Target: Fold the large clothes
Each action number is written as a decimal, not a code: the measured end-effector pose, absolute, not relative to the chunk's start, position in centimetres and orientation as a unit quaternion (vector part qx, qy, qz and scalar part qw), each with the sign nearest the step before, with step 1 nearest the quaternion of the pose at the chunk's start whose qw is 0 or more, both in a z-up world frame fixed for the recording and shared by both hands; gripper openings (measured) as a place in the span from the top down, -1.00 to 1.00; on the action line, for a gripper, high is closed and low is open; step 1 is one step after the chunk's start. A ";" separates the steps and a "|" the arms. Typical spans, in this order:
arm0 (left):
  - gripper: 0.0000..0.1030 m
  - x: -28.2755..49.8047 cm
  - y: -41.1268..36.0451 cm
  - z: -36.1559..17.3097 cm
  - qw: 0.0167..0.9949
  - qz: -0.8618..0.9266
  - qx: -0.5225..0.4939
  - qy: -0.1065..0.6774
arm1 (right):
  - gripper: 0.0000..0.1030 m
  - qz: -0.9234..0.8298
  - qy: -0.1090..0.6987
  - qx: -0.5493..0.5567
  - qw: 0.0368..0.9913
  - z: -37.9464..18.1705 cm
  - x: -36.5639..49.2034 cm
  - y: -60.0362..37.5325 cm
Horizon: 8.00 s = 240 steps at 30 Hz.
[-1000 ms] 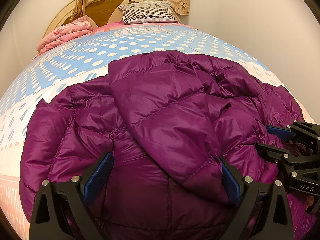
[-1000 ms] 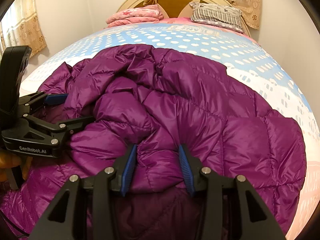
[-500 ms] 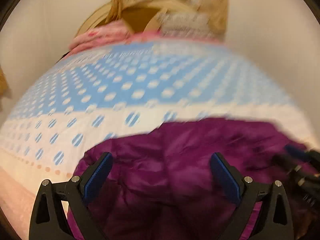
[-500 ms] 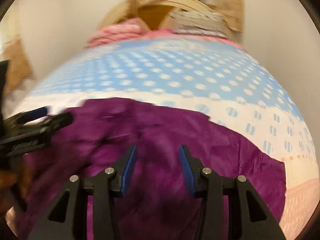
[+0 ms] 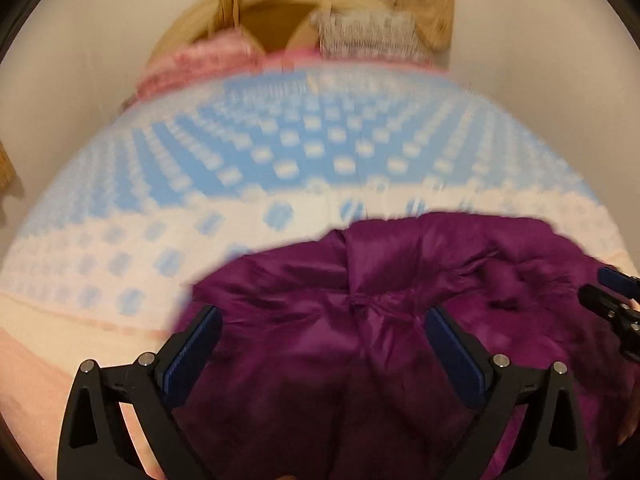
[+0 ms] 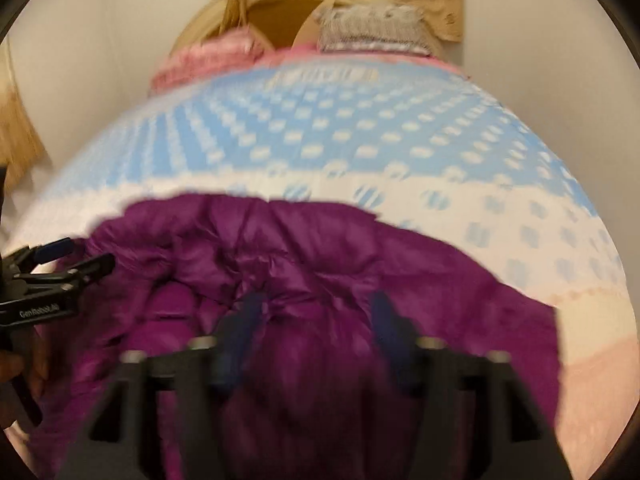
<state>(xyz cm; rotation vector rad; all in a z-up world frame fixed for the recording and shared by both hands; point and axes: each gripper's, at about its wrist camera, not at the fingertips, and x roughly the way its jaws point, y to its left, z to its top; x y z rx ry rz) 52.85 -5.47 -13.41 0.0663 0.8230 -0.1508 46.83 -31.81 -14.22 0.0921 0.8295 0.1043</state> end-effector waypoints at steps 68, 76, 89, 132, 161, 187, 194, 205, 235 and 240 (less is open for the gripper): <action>0.96 5.8 9.1 -5.3 0.941 -0.188 -0.085 0.269 | 0.86 0.143 0.265 0.077 0.951 -6.9 -0.9 -29.6; 0.96 8.7 6.9 -3.7 0.956 -0.181 -0.017 0.228 | 0.86 0.123 0.214 0.089 0.965 -4.3 5.3 -32.0; 0.75 30.5 3.0 -9.0 0.954 -0.108 -0.002 0.278 | 0.86 0.038 0.253 0.130 0.958 -8.6 25.1 -33.9; -0.98 42.5 -0.5 -16.7 0.931 -0.010 -0.018 0.364 | 0.07 0.002 0.399 0.021 0.917 -18.2 37.5 -24.2; -0.98 45.4 0.2 -21.5 0.897 -0.028 -0.064 0.437 | 0.07 -0.019 0.417 0.042 0.908 -19.8 37.8 -24.1; -0.98 37.1 -1.3 -20.3 0.919 -0.036 0.006 0.393 | -0.40 -0.010 0.374 -0.007 0.927 -18.2 34.0 -18.5; -0.98 37.3 -1.6 -20.5 0.918 -0.034 0.003 0.395 | -0.41 -0.020 0.392 -0.040 0.919 -19.4 34.8 -17.9; -0.98 37.4 -1.8 -20.8 0.915 -0.034 0.007 0.402 | -0.41 -0.026 0.398 -0.045 0.916 -19.8 34.6 -17.5; -0.98 29.2 6.2 -21.7 0.901 -0.076 -0.135 0.404 | -0.62 -0.026 0.363 -0.045 0.930 -16.4 28.4 -19.6; -0.57 29.0 5.2 -21.5 0.907 -0.076 -0.107 0.400 | -0.70 -0.028 0.366 -0.068 0.928 -19.1 26.1 -19.6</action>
